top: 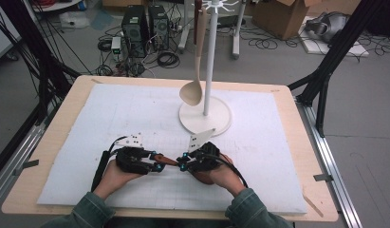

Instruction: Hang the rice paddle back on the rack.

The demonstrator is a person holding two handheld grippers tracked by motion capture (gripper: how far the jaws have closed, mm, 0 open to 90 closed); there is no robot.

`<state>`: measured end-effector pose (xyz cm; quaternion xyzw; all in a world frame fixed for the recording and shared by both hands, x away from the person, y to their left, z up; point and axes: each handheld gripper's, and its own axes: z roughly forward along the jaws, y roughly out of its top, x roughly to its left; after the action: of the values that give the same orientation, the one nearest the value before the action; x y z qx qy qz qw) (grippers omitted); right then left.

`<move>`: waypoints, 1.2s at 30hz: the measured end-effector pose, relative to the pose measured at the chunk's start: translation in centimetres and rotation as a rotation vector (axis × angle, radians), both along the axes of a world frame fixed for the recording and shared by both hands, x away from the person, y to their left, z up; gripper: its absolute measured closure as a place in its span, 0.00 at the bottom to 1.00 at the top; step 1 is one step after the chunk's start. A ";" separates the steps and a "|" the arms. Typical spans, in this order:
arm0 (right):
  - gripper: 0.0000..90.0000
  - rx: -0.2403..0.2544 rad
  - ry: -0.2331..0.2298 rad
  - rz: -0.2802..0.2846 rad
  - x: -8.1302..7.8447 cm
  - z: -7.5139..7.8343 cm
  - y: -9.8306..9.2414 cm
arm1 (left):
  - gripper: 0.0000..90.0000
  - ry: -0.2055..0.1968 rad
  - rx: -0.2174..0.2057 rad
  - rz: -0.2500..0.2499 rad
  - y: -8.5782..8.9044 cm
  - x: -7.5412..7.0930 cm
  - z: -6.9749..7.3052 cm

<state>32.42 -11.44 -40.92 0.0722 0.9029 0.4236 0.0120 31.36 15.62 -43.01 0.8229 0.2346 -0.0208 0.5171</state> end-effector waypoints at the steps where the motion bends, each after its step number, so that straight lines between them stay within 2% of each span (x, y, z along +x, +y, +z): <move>1: 0.87 0.000 -0.001 -0.004 0.0 0.0 0.0 | 0.65 0.000 0.000 0.000 0.0 0.0 0.0; 5: 0.84 0.001 0.020 -0.003 0.1 -0.1 0.0 | 0.66 0.000 -0.010 -0.007 0.1 -0.1 0.1; 8: 0.79 -0.028 0.052 -0.002 0.3 -0.5 0.1 | 0.66 -0.004 -0.015 -0.010 0.0 -0.1 0.3; 14: 0.79 -0.040 0.090 0.015 0.6 -1.0 0.2 | 0.68 -0.010 -0.035 -0.035 -0.1 -0.2 0.9; 17: 0.84 -0.043 0.098 0.031 0.5 -1.0 0.4 | 0.70 -0.019 -0.033 -0.056 -0.3 -0.2 1.7; 25: 0.86 -0.012 0.067 0.018 0.2 0.0 0.8 | 0.69 -0.038 -0.056 -0.035 0.0 -0.1 3.2; 36: 0.86 0.032 0.032 -0.043 -0.1 0.7 1.9 | 0.62 -0.023 -0.071 -0.010 0.2 0.1 3.9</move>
<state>32.32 -9.56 -40.24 0.0987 0.8943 0.4363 0.0054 31.51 15.79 -39.08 0.8055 0.2237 -0.0220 0.5484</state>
